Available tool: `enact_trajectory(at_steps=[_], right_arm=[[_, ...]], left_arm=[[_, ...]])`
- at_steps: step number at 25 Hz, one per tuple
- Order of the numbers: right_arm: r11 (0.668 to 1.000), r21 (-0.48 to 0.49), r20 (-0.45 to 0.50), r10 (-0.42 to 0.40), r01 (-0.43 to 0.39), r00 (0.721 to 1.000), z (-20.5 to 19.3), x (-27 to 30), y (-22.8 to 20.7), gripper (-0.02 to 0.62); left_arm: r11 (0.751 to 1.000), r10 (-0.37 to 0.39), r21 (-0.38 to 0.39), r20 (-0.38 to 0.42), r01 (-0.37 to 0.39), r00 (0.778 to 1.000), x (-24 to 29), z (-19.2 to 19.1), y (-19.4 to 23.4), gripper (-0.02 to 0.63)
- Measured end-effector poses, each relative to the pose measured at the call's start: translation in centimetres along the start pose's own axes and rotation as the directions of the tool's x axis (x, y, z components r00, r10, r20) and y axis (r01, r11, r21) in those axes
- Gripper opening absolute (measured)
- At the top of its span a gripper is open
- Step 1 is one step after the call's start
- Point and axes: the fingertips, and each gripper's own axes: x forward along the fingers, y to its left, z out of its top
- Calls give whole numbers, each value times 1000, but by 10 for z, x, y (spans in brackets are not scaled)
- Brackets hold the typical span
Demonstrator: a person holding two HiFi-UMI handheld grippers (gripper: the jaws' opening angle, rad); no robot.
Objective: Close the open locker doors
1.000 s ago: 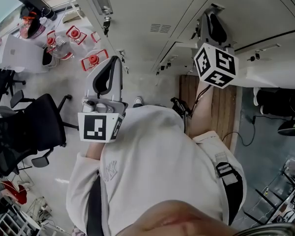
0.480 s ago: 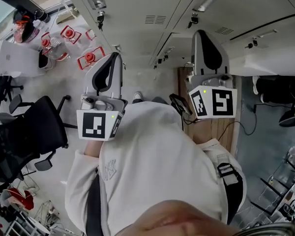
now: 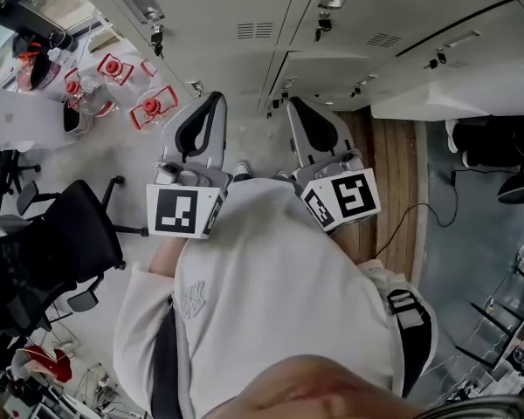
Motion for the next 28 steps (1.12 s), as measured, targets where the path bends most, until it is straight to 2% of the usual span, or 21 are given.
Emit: enact_trajectory(at_steps=[7, 28], right_arm=[[999, -45, -5, -18, 18, 1000, 6, -4, -11, 14], [998, -58, 20, 9, -8, 1000, 16, 1, -1, 14]], left_arm=[[1000, -1, 0, 2, 1, 1000, 2, 2, -7, 2], [1000, 14, 2, 13, -14, 1000, -5, 7, -1, 2]])
